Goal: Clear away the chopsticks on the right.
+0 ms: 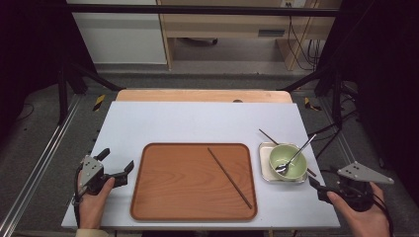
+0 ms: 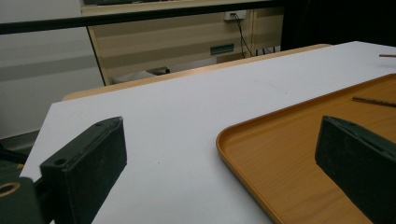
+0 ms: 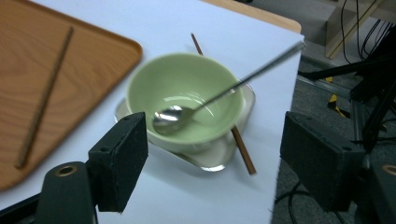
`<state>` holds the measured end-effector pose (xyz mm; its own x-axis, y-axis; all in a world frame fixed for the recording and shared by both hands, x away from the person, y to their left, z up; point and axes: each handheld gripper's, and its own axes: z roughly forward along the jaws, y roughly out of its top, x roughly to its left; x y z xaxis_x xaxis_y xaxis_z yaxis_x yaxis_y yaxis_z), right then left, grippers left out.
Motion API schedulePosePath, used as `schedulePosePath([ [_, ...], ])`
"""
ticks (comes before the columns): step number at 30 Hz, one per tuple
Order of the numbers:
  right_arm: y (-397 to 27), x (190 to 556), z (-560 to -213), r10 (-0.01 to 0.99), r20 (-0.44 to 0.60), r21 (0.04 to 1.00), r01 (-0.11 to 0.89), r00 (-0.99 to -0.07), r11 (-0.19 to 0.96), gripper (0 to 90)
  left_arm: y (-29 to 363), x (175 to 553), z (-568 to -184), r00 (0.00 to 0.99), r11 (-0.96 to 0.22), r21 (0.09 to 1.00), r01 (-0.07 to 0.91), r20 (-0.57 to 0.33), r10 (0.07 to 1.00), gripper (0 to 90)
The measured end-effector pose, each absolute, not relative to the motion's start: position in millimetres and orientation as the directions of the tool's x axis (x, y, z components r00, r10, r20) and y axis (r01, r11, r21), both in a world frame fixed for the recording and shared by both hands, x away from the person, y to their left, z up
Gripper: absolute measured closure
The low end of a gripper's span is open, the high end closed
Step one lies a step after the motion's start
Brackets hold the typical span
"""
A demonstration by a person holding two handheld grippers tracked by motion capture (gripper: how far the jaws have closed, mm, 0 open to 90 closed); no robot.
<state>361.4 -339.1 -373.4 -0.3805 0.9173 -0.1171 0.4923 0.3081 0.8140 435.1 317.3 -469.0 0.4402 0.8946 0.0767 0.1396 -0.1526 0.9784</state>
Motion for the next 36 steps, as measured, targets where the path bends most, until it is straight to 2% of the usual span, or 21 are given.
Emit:
schedulePosePath([
  [4,-359,365,-386,0.917,-0.108,0.800,0.514,-0.384,0.309,30.9,317,435,-469,0.441,-0.159,0.977,0.141,0.082,0.894,1.9],
  [8,-373,380,-400,0.920,-0.097,0.760,0.569,-0.380,0.315,46.1,314,435,-470,0.441,-0.167,0.975,0.145,0.088,0.893,1.9],
  [11,-377,393,-412,0.912,-0.089,0.727,0.600,-0.400,0.334,53.9,313,435,-470,0.443,-0.173,0.974,0.145,0.093,0.892,1.9],
  [18,-381,419,-433,0.894,-0.077,0.674,0.638,-0.441,0.373,66.0,312,436,-472,0.444,-0.184,0.971,0.152,0.099,0.890,2.0],
  [25,-383,435,-449,0.884,-0.053,0.627,0.674,-0.464,0.391,71.2,312,436,-473,0.443,-0.187,0.970,0.157,0.100,0.891,2.1],
  [36,-378,445,-455,0.868,-0.067,0.591,0.681,-0.492,0.432,74.5,312,437,-474,0.443,-0.192,0.968,0.161,0.103,0.891,2.2],
])
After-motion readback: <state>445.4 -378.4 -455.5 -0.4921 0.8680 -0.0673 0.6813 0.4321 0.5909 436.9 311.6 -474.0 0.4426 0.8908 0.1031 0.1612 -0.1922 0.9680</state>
